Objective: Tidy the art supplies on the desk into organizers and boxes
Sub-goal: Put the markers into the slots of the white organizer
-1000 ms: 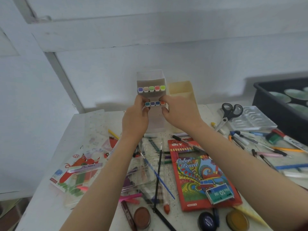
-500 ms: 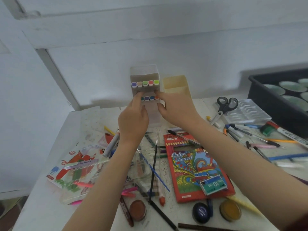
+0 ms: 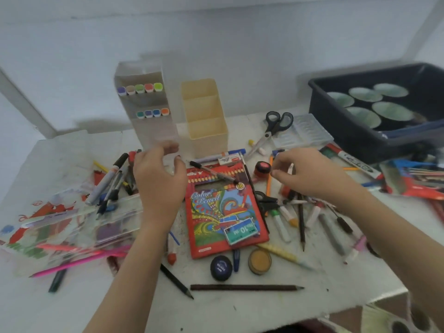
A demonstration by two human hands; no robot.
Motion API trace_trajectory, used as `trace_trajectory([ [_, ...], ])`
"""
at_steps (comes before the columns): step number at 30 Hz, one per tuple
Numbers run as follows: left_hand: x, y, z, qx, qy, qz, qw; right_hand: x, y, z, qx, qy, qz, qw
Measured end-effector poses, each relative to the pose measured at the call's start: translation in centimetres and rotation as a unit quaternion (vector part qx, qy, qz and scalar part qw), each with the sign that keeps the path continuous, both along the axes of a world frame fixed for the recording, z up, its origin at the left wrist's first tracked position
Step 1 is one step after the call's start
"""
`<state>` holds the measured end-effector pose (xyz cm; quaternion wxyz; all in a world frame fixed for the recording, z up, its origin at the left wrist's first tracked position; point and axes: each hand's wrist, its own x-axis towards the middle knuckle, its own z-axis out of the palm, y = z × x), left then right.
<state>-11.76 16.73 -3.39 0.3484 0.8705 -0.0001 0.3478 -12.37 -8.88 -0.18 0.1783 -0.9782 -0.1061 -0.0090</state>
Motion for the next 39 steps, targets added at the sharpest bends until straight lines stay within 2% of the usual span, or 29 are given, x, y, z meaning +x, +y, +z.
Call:
trace_trajectory([
  [3,-0.5,-0.9,-0.3,-0.016,0.021,0.0,1.0,-2.0,-1.7,-0.8,-0.026,0.044,0.018,0.999],
  [7,-1.2,-2.4,-0.8,-0.046,0.029,0.012,0.998,-5.3,-2.3,-1.6,-0.001,0.111,0.086,0.99],
  [12,-1.9,-3.0,-1.4,-0.091,0.054,0.018,0.994,-7.7,-1.5,-3.1,-0.108,0.121,0.159,0.974],
  [19,-3.2,-2.0,-1.6,-0.113,0.041,0.033,0.992,-6.1,-2.5,-1.5,-0.039,0.168,0.202,0.964],
  [21,-3.5,-1.6,-1.7,-0.129,0.05,0.045,0.989,-5.3,-3.0,-0.2,0.004,0.176,0.205,0.963],
  [25,-4.1,-1.0,-1.2,-0.151,0.057,0.048,0.986,-3.7,-2.3,2.1,0.136,0.128,0.222,0.957],
  [28,-4.3,-1.0,-0.4,-0.154,0.071,0.004,0.986,-2.8,-0.3,2.9,0.211,0.099,0.217,0.948],
  [31,-4.6,-1.1,0.9,-0.155,0.123,-0.103,0.975,-1.6,2.4,3.0,0.252,0.072,0.206,0.943],
  [35,-5.4,-0.9,2.4,-0.21,0.226,-0.291,0.906,-0.3,6.4,2.7,0.275,0.029,0.19,0.942],
  [37,-5.5,-0.4,2.6,-0.244,0.243,-0.305,0.888,0.2,8.3,2.6,0.291,-0.003,0.186,0.939],
  [39,-5.3,0.4,2.7,-0.275,0.231,-0.283,0.889,0.6,10.0,2.5,0.312,-0.021,0.184,0.932],
])
